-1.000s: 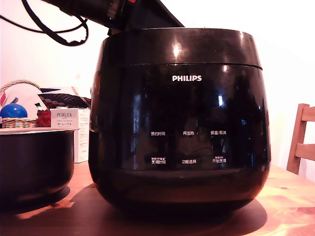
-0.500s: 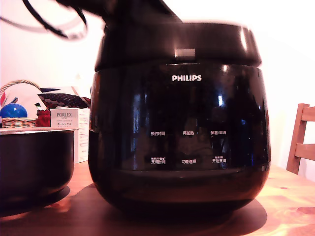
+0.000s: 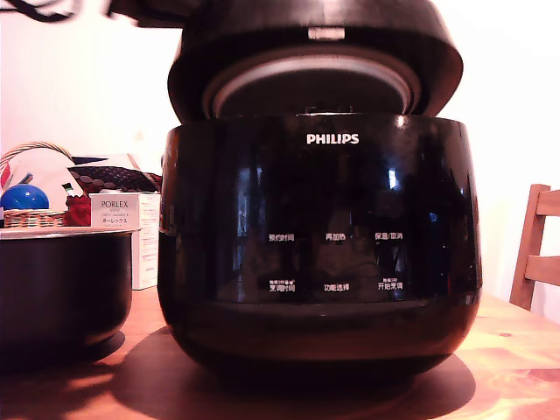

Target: Open the rice cooker by pressing the large metal button on the top of its lid with medium force

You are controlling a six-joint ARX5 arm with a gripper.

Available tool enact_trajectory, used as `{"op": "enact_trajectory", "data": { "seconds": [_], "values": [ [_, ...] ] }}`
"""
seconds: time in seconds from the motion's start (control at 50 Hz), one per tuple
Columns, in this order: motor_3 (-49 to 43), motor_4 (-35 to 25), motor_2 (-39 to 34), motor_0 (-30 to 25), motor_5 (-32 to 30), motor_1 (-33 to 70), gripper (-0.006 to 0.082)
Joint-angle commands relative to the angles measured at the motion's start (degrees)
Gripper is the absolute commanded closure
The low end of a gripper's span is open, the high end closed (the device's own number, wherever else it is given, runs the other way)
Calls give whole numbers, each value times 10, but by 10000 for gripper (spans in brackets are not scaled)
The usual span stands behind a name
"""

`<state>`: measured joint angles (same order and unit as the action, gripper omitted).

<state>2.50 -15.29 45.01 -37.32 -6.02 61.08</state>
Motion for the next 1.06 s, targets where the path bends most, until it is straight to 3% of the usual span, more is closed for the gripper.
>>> {"op": "enact_trajectory", "data": {
  "seconds": [0.0, 0.26, 0.5, 1.04],
  "values": [
    [-5, 12, 0, 12, 0, -15, 787],
    [-33, 69, 0, 68, 0, -54, 786],
    [-47, 83, 0, 111, 0, -76, 786],
    [-46, 83, 0, 119, 0, -79, 786]
  ]
}}
